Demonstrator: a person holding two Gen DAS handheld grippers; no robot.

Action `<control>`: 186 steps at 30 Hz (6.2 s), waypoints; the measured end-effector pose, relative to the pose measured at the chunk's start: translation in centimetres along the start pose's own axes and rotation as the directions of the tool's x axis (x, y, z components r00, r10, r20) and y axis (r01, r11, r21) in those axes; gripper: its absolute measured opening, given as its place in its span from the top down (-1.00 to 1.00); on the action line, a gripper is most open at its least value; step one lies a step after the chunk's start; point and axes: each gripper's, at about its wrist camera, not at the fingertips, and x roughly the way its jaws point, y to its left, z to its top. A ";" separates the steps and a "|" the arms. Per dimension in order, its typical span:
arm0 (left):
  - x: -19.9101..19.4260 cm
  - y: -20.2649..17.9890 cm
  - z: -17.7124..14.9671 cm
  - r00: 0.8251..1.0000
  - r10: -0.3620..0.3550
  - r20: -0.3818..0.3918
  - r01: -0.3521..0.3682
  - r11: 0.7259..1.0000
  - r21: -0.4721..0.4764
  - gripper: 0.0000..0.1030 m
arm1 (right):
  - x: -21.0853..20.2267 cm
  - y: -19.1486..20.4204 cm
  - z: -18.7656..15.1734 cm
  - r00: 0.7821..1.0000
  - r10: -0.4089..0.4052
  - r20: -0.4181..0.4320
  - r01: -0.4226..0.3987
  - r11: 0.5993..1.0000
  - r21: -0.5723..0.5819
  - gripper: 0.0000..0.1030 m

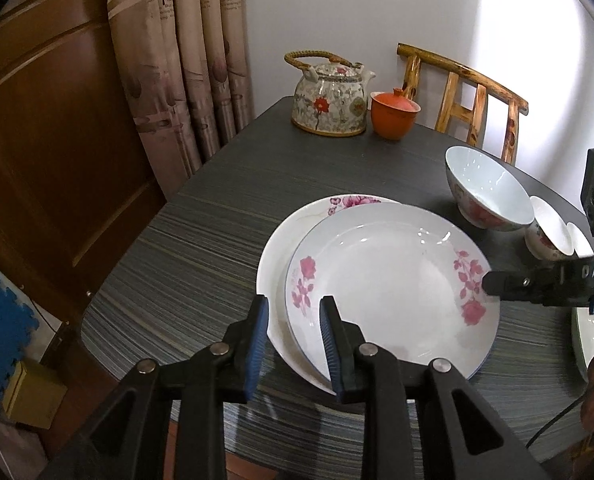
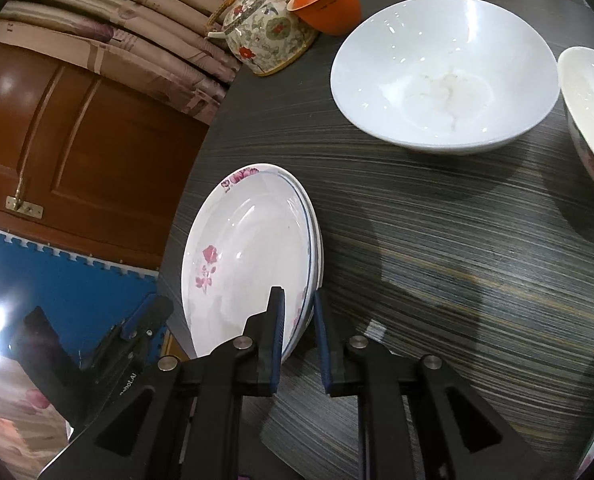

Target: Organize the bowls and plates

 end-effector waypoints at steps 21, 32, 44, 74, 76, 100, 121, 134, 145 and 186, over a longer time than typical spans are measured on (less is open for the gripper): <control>0.0 -1.1 0.0 1.000 -0.014 0.008 0.013 0.999 0.040 0.34 | -1.2 2.0 -1.3 0.997 -0.042 0.066 0.046 0.996 -0.072 0.67; -1.9 -5.7 -1.4 0.993 -0.116 0.033 0.108 0.975 0.193 0.34 | -12.0 -2.8 -9.4 0.965 -0.036 0.259 0.058 0.995 -0.076 0.37; -3.0 -17.6 -2.8 0.900 -0.411 -0.142 0.435 0.852 0.291 0.34 | -24.0 -15.4 -17.2 0.840 -0.364 0.401 0.301 0.930 0.212 0.21; 4.1 -30.2 -3.7 0.668 -0.608 -0.428 0.694 0.717 0.065 0.31 | -22.6 -25.1 -15.7 0.892 -0.269 0.364 0.169 0.944 0.282 -0.01; 4.1 -30.6 -3.8 0.679 -0.595 -0.431 0.687 0.721 0.087 0.32 | -22.3 -25.2 -15.5 0.898 -0.263 0.354 0.169 0.947 0.275 -0.01; 1.3 -29.0 -4.2 0.797 -0.489 -0.353 0.570 0.803 0.174 0.78 | -20.4 -25.1 -15.9 0.934 -0.148 0.325 0.057 0.960 0.274 0.78; -1.6 -15.6 -1.6 0.891 -0.409 -0.198 0.426 0.903 0.050 0.79 | -14.9 -13.9 -12.6 0.968 -0.020 0.249 -0.012 0.992 0.126 0.76; -0.9 -5.2 0.0 0.936 -0.332 -0.115 0.325 0.943 -0.072 0.78 | -8.7 -5.1 -8.4 0.988 0.016 0.156 -0.018 1.000 0.009 0.74; 0.6 -1.1 -0.1 0.951 -0.290 -0.102 0.277 0.952 -0.129 0.77 | -4.7 -1.9 -6.1 0.996 0.016 0.086 -0.015 1.000 -0.012 0.74; 0.8 0.9 1.1 0.997 -0.075 -0.033 0.072 0.995 -0.075 0.49 | -1.2 1.1 -2.8 0.999 0.023 0.047 -0.027 0.996 0.082 0.61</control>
